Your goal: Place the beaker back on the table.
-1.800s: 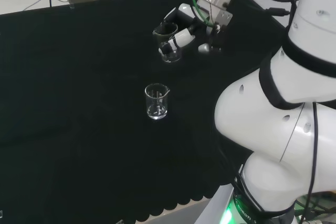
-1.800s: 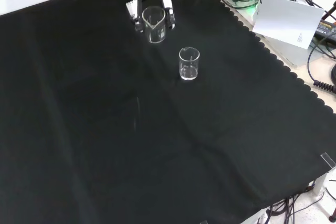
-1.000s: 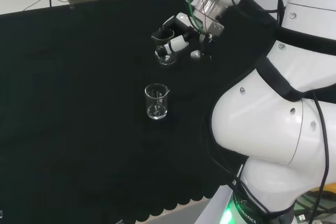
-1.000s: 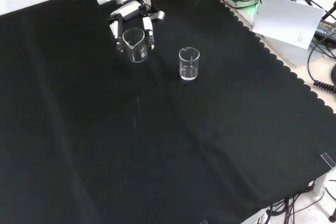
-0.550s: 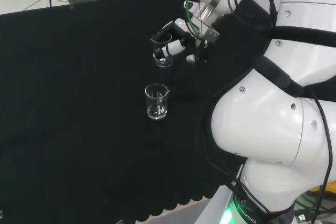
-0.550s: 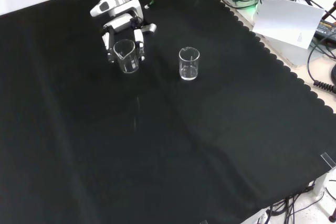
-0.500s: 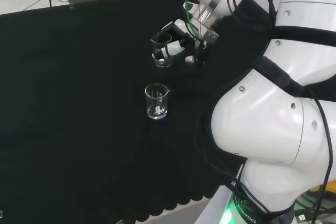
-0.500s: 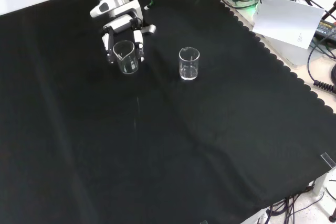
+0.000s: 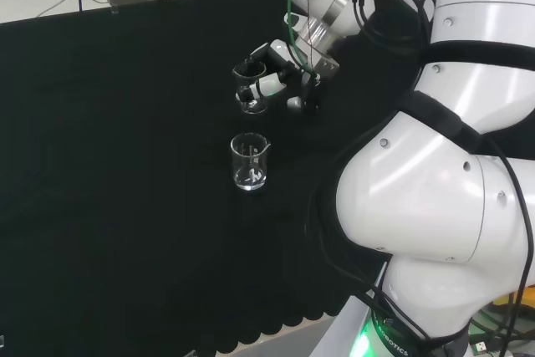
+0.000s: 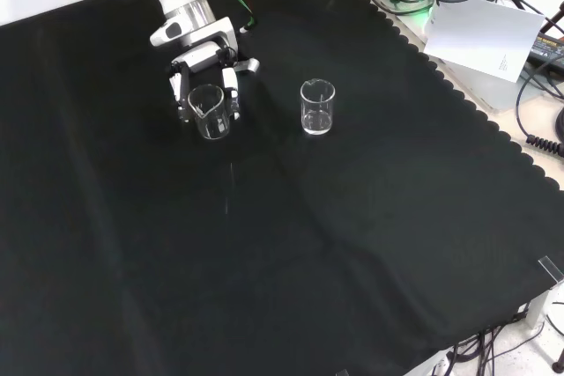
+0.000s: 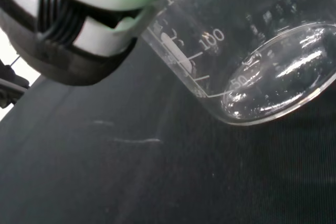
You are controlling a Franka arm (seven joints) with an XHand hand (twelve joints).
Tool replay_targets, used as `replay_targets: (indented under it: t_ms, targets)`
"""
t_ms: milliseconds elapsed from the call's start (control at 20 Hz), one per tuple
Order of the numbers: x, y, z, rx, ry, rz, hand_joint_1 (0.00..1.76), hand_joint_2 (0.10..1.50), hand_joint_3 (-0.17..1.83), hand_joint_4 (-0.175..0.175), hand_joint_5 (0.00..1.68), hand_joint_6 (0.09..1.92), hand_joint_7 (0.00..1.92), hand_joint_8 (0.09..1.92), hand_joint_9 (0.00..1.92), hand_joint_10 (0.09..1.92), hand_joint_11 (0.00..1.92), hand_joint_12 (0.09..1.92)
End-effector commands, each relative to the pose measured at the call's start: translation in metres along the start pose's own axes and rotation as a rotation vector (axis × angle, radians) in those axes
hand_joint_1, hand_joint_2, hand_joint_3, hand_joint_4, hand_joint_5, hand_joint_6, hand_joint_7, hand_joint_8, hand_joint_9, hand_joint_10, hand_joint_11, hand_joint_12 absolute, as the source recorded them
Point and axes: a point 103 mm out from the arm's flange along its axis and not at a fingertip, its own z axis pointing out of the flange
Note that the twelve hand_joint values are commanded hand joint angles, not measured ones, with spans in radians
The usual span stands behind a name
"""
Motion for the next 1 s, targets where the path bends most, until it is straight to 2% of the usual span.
replay_targets:
  t_ms: [50,100,200,350,450,500,550,600,650,700,800,900,1000]
  targets:
    - [-0.005,0.003,0.006,0.009,-0.022,-0.008,1.23,0.76,0.41,-0.072,1.34,0.45,1.64,0.09,1.67,0.09,1.43,0.6]
    - [-0.005,0.003,0.007,0.011,-0.023,-0.007,1.27,0.79,0.35,-0.119,1.36,0.39,1.59,0.09,1.66,0.09,1.42,0.6]
    - [-0.005,0.003,0.008,0.013,-0.026,-0.006,1.3,0.83,0.25,-0.162,1.38,0.31,1.54,0.09,1.65,0.09,1.41,0.62]
    - [-0.005,0.001,0.009,0.028,-0.043,-0.015,1.31,0.88,0.15,-0.175,1.39,0.28,1.51,0.1,1.62,0.09,1.41,0.63]
    - [-0.005,-0.001,0.011,0.049,-0.054,-0.019,1.3,0.95,0.05,-0.175,1.3,0.43,1.38,0.33,1.55,0.09,1.36,0.67]
    - [-0.005,-0.002,0.013,0.068,-0.06,-0.024,1.25,0.99,0.02,-0.124,1.25,0.54,1.29,0.42,1.49,0.09,1.28,0.72]
    - [-0.005,-0.003,0.015,0.086,-0.058,-0.025,1.2,0.98,0.0,-0.068,1.15,0.57,1.19,0.47,1.41,0.09,1.17,0.78]
    - [-0.005,-0.004,0.016,0.102,-0.051,-0.026,1.16,0.97,-0.03,-0.027,1.05,0.58,1.06,0.52,1.32,0.09,1.04,0.87]
    - [-0.005,-0.005,0.016,0.119,-0.043,-0.028,1.12,0.96,-0.06,-0.001,0.95,0.59,0.93,0.54,1.22,0.09,0.89,0.97]
    - [-0.005,-0.005,0.017,0.135,-0.038,-0.031,1.07,0.95,-0.08,0.011,0.85,0.6,0.81,0.56,1.12,0.09,0.74,1.07]
    - [-0.003,-0.006,0.015,0.148,-0.035,-0.03,0.99,0.95,-0.13,0.008,0.62,0.63,0.6,0.61,0.95,0.09,0.49,1.22]
    - [-0.002,-0.008,0.013,0.152,-0.036,-0.024,0.94,0.95,-0.16,-0.003,0.46,0.61,0.48,0.63,0.86,0.09,0.36,1.29]
    - [-0.001,-0.009,0.011,0.162,-0.046,-0.02,0.92,0.94,-0.17,-0.008,0.41,0.59,0.44,0.65,0.83,0.09,0.3,1.31]
